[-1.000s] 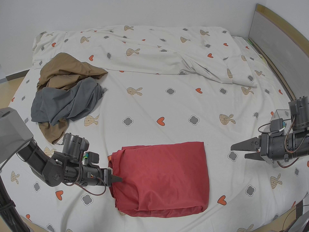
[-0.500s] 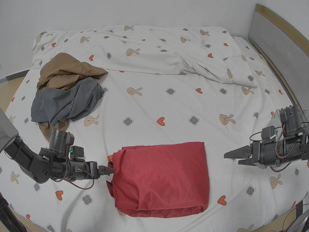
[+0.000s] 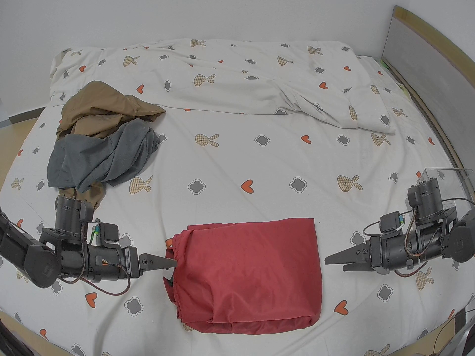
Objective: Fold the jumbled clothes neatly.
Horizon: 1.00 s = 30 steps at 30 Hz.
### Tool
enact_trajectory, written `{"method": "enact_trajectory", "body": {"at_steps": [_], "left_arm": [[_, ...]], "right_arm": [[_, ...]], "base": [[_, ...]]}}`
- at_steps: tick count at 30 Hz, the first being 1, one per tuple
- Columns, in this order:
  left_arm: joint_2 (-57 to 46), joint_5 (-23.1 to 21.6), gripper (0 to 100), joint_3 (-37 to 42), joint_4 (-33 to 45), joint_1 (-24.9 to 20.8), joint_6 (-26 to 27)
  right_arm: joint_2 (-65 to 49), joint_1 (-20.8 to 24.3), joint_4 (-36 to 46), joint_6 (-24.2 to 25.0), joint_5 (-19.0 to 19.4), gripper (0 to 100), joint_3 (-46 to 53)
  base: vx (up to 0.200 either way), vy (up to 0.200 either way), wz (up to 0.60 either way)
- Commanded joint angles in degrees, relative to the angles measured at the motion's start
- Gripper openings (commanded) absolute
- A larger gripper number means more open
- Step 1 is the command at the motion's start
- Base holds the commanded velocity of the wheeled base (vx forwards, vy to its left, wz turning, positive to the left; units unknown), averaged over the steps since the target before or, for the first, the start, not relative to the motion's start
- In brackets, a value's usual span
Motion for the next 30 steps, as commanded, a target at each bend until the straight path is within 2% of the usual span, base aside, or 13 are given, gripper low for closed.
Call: {"method": "enact_trajectory", "body": {"at_steps": [1, 3, 4, 7, 11, 14, 15, 16, 19, 20, 21, 23, 30], "left_arm": [[-5.0, -11.4, 100, -0.5, -0.4, -4.6, -3.2], [-4.3, -15.0, 100, -1.5, -0.4, -6.7, -3.3], [-4.3, -15.0, 100, -1.5, -0.4, -6.7, -3.3], [1.4, -15.3, 100, -4.8, -0.1, -12.6, -3.4], [7.8, -11.0, 100, -6.5, -0.2, -16.2, -3.1], [10.9, -6.9, 100, -6.4, -0.3, -18.1, -3.0], [10.9, -6.9, 100, -6.4, -0.3, -18.1, -3.0], [12.4, -5.2, 100, -6.2, -0.3, -18.8, -2.9], [13.1, -4.2, 100, -5.9, 0.0, -18.7, -2.9], [13.4, -4.1, 100, -5.1, 0.1, -17.7, -2.8], [13.4, -4.1, 100, -4.9, 0.1, -17.7, -2.8], [13.8, -4.1, 100, -3.0, 0.1, -14.9, -1.7], [16.0, -3.8, 100, -0.7, 0.2, -9.5, 3.9]], "right_arm": [[0.6, 2.9, -2.3, 0.3, 5.6, 100, -1.4], [1.0, 4.4, -3.9, 0.4, 8.5, 100, -2.2], [1.0, 4.4, -3.9, 0.4, 8.5, 100, -2.2], [5.8, 9.3, -4.3, 0.6, 9.7, 100, -4.8], [11.3, 12.4, -4.4, 0.7, 9.6, 100, -7.0], [14.3, 13.5, -4.4, 0.7, 9.5, 100, -8.8], [14.3, 13.5, -4.4, 0.7, 9.5, 100, -8.8], [16.8, 13.5, -4.4, 0.6, 8.4, 100, -10.3], [19.2, 13.2, -4.3, 0.5, 5.0, 100, -11.7], [20.8, 13.1, -4.0, 0.5, 1.3, 100, -12.2], [20.9, 13.1, -4.0, 0.5, 1.1, 100, -12.2], [21.8, 12.9, -3.8, 0.5, -3.1, 100, -11.0], [21.2, 11.7, -3.9, 0.5, -3.9, 100, -8.6]], "base": [[0.000, 0.000, 0.00], [0.000, 0.000, 0.00], [0.000, 0.000, 0.00], [0.000, 0.000, 0.00], [0.000, 0.000, 0.00], [0.000, 0.000, 0.00], [0.000, 0.000, 0.00], [0.000, 0.000, 0.00], [0.000, 0.000, 0.00], [0.000, 0.000, 0.00], [0.000, 0.000, 0.00], [0.000, 0.000, 0.00], [0.000, 0.000, 0.00]]}}
